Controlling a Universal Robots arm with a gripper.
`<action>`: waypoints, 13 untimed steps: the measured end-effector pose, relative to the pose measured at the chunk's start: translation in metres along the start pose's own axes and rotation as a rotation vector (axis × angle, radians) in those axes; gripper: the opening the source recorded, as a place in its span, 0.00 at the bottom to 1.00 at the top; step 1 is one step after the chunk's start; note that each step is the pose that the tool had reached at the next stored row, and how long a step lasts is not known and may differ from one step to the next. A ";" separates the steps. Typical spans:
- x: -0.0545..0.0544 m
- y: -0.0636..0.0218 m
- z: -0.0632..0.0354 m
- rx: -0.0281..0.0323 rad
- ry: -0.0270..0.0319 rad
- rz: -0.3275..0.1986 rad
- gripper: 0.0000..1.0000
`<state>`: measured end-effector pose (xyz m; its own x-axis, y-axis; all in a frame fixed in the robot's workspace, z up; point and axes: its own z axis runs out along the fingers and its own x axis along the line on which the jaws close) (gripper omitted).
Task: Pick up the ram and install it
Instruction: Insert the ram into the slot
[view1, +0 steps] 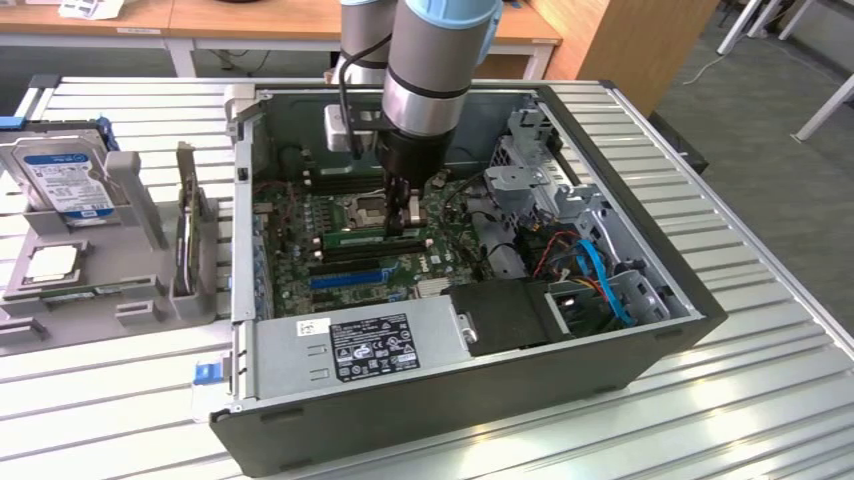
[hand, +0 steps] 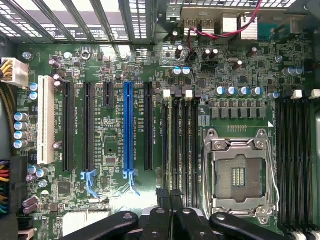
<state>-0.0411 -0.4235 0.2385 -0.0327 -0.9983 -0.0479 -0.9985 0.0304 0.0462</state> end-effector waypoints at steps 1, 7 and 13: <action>0.000 0.0000 0.0005 0.0000 0.0000 0.000 0.12; 0.000 -0.0001 0.0022 -0.0002 0.0003 0.000 0.12; 0.000 -0.0006 0.0027 0.0001 -0.0003 0.000 0.12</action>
<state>-0.0407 -0.4233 0.2357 -0.0327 -0.9983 -0.0481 -0.9985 0.0305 0.0461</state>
